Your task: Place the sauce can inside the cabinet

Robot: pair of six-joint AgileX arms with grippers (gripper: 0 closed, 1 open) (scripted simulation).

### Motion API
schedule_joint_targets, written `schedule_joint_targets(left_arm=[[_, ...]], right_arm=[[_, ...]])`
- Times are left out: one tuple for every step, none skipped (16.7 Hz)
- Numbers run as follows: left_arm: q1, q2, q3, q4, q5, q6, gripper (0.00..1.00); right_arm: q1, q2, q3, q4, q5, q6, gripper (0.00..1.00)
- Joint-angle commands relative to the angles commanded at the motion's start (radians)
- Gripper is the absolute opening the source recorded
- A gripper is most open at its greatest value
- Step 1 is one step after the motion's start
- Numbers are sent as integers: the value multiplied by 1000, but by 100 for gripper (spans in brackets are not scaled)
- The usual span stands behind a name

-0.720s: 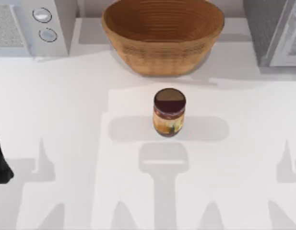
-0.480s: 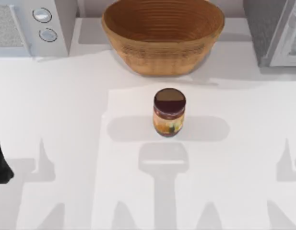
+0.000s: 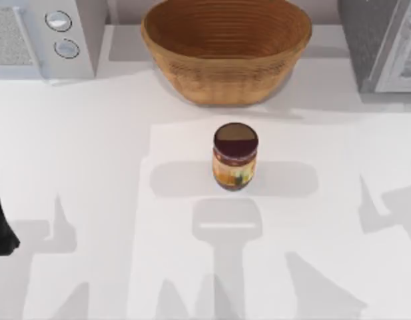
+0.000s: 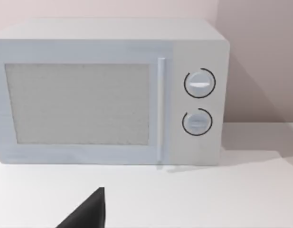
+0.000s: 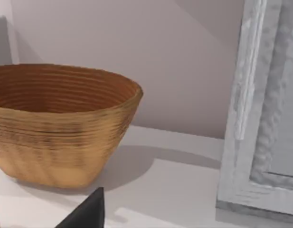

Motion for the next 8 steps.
schedule_joint_targets(left_arm=[[0,0,0,0,0,0,100],[0,0,0,0,0,0,100],[0,0,0,0,0,0,100],[0,0,0,0,0,0,100],[0,0,0,0,0,0,100],[0,0,0,0,0,0,100],[0,0,0,0,0,0,100],[0,0,0,0,0,0,100]], right_arm=[[13,86,38,34,-53,-16,100],[27,178,79,69,-109,-33,100],[41,274,121,106,-166,-53,100],[55,374,165,145,-225,-72,100],[67,477,210,184,-285,-93,100],[80,582,256,224,-345,-114,100],[91,688,303,264,-405,-134,100],[101,795,350,304,-464,-154,100]])
